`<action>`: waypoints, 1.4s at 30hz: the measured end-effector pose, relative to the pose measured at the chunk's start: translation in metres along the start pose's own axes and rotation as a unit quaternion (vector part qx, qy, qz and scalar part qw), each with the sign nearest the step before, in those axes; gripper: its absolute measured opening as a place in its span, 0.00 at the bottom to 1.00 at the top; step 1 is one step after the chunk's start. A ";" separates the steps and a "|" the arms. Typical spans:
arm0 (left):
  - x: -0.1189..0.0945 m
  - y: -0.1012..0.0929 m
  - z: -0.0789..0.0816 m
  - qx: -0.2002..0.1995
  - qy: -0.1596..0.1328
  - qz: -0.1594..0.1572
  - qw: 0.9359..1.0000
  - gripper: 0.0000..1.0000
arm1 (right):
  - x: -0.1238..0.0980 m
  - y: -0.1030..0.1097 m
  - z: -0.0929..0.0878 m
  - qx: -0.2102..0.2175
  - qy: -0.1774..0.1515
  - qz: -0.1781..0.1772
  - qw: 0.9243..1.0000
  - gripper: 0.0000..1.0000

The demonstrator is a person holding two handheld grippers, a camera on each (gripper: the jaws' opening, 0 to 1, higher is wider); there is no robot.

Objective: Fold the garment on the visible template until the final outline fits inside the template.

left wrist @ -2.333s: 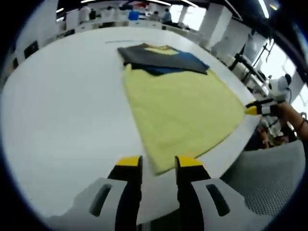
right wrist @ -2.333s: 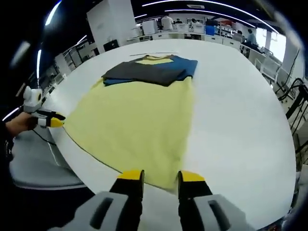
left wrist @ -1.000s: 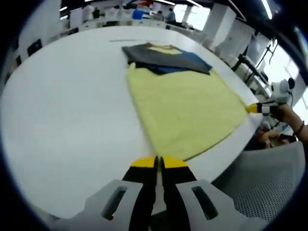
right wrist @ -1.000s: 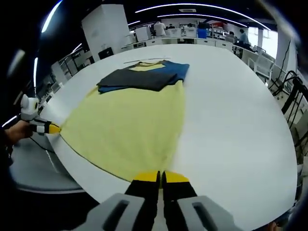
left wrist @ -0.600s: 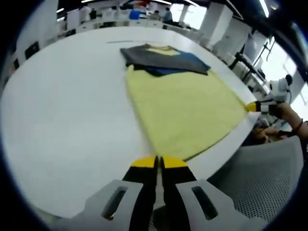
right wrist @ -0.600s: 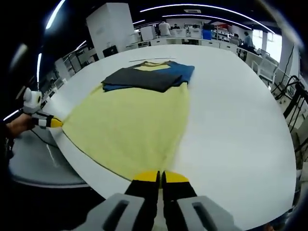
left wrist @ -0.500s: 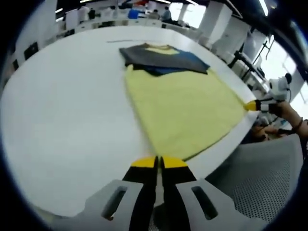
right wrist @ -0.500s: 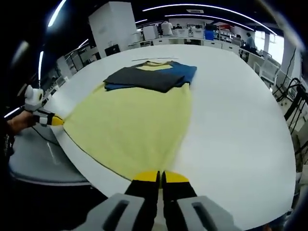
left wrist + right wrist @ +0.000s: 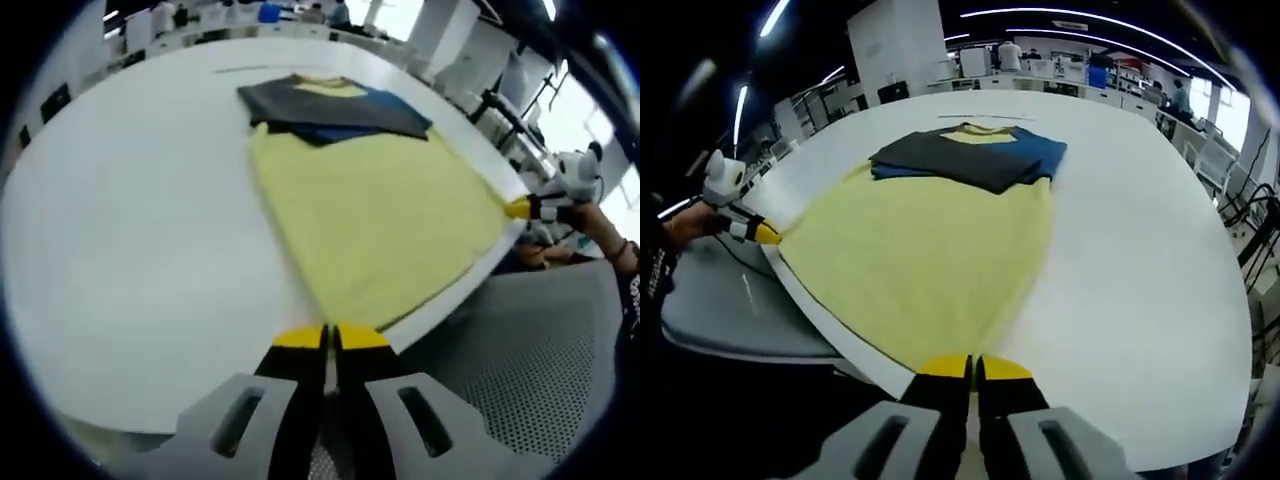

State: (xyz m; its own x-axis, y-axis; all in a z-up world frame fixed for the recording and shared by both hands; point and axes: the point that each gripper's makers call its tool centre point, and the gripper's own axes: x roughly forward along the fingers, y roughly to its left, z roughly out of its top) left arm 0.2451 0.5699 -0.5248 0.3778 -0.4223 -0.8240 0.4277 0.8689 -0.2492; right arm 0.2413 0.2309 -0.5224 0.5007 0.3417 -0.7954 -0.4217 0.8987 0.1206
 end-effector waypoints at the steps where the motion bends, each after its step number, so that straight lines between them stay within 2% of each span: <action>1: -0.001 -0.002 -0.001 0.001 0.002 -0.001 1.000 0.00 | -0.001 0.001 0.000 0.001 -0.001 0.001 1.000 0.00; 14: -0.008 -0.005 -0.018 0.004 0.019 0.002 1.000 0.00 | -0.009 0.013 -0.014 0.028 0.018 0.021 0.999 0.00; 26: -0.012 -0.009 -0.029 0.013 0.033 0.004 0.999 0.00 | -0.013 0.016 -0.025 0.011 0.051 0.022 0.998 0.00; 36: -0.015 -0.011 -0.042 0.014 0.053 0.001 0.998 0.00 | -0.016 0.017 -0.038 0.012 0.076 0.030 0.997 0.00; 42: -0.018 -0.011 -0.038 0.011 0.051 0.000 0.999 0.00 | -0.016 0.015 -0.037 0.010 0.077 0.029 0.997 0.00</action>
State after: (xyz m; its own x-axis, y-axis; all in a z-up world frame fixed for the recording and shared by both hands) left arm 0.2025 0.5781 -0.5266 0.2921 -0.3928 -0.8720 0.4463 0.8624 -0.2390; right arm 0.1994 0.2284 -0.5297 0.3530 0.3473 -0.8688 -0.4310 0.8845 0.1785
